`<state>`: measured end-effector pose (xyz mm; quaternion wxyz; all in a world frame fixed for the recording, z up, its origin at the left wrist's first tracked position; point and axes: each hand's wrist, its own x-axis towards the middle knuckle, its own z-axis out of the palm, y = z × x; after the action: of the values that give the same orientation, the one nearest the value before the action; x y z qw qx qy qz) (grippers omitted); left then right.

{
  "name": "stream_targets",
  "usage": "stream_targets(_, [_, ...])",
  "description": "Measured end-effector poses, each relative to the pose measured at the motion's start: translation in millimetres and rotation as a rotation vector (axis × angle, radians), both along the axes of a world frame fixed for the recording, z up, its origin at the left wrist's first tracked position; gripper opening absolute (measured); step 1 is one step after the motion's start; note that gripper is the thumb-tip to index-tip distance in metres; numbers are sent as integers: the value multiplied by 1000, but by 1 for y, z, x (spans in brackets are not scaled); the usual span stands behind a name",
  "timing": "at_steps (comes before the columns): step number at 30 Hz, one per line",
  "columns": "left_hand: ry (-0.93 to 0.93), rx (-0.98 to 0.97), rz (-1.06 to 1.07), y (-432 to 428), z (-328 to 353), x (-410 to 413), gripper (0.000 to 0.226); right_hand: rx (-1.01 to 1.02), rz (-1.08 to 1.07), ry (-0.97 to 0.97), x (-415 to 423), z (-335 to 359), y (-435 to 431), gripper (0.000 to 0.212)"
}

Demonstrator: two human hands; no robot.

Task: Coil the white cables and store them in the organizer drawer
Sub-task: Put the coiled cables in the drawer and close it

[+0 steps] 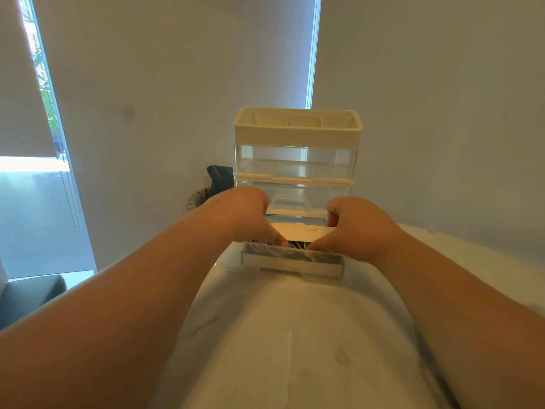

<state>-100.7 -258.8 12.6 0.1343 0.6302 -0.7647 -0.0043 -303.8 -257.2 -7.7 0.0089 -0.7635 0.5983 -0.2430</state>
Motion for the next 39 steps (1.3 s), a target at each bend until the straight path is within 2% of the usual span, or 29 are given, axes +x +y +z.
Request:
stream_targets(4, [-56, -41, 27, -3, -3, -5, 48, -31, -67, 83, 12, 1, 2, 43])
stream_targets(13, [-98, 1, -17, -7, -4, -3, 29, -120, -81, 127, 17, -3, 5, 41])
stream_targets(16, [-96, -42, -2, -11, -9, -2, 31, -118, -77, 150, 18, -3, 3, 38])
stream_targets(23, [-75, -145, 15, -17, -18, 1, 31, 33, -57, 185, 16, 11, 8, 42])
stream_targets(25, [-91, -134, 23, -18, -17, 1, 31, 97, -28, 180, 13, 19, 10, 28])
stream_targets(27, [-109, -126, 26, -19, -17, 1, 32, 123, -27, 254, 11, 23, 11, 8])
stream_targets(30, [-117, -133, 22, -19, -16, 2, 36, 133, -35, 315, 14, 20, 12, 16])
stream_targets(35, [-115, -98, 8, -17, -11, 1, 41, 61, -66, 184, 11, 9, 5, 21])
stream_targets(39, [-124, -99, 36, -13, -10, -2, 49, 28, -69, 158, 10, 4, 0, 22])
